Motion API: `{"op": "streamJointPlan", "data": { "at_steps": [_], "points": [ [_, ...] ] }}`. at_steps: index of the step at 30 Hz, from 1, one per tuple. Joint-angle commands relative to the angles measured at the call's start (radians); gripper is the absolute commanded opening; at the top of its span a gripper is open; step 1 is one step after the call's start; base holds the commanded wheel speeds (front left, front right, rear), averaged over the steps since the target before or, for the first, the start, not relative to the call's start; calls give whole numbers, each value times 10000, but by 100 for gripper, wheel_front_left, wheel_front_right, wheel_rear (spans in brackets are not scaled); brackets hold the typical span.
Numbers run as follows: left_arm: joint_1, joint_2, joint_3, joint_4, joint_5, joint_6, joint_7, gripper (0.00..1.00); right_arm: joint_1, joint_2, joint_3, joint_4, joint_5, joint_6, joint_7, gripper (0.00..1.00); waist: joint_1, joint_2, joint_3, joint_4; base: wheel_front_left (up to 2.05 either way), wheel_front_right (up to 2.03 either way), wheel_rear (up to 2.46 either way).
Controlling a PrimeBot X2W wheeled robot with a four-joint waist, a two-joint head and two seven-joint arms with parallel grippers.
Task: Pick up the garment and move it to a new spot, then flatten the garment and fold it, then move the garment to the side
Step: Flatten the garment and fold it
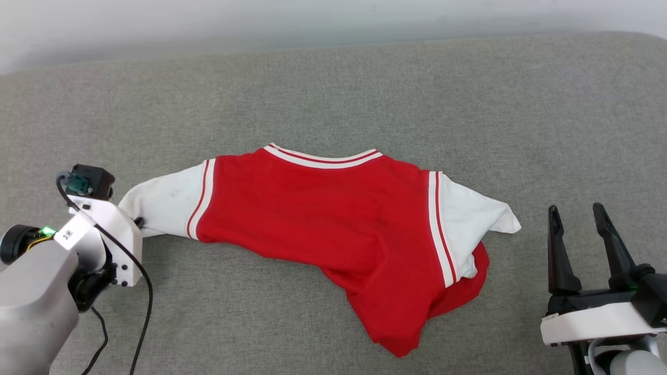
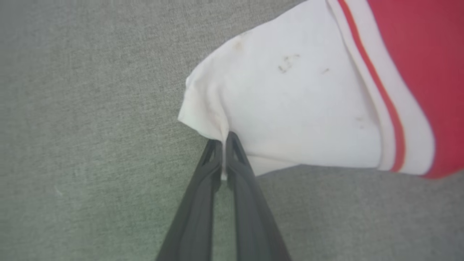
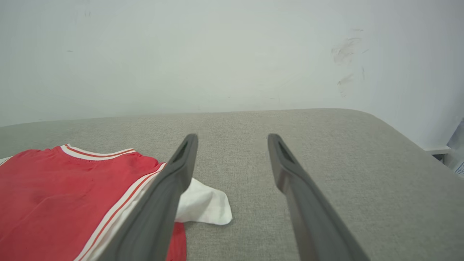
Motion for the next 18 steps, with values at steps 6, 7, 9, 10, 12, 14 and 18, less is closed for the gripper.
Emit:
{"op": "streamJointPlan", "data": {
  "at_steps": [6, 7, 9, 10, 12, 14, 18],
  "points": [
    [83, -387, 187, 307, 807, 561, -2697, 100, -449, 15, -273, -213, -502, -7, -24, 100, 1, 0, -601, 175, 0, 0, 0],
    [149, -429, 235, 265, 877, 692, -3136, 100, -551, 17, -317, -240, -609, -7, -24, 100, 1, 0, -695, 210, 0, 0, 0],
    [320, -524, 373, 128, 956, 988, -3800, 100, -780, -2, -373, -277, -843, -7, -24, 100, 1, 0, -873, 294, 0, 0, 0],
    [403, -545, 483, 4, 1021, 1158, -4012, 100, -865, -104, -365, -246, -885, -7, -24, 100, 1, 0, -952, 337, 0, 0, 0],
    [576, -542, 732, -353, 1179, 1576, -4246, 100, -1073, -409, -305, -113, -966, -8, -24, 100, 1, 0, -1089, 425, 0, 0, 0],
    [770, -511, 1167, -995, 1528, 2083, -4306, 100, -1306, -760, -137, 120, -878, -7, -24, 100, 1, 0, -1186, 515, 0, 0, 0],
    [1845, -385, 2558, -2960, 2642, 3198, -4301, 100, -1850, -1778, 380, 795, -560, -8, -24, 100, 1, 0, -1275, 661, 0, 0, 0]
  ]
}}
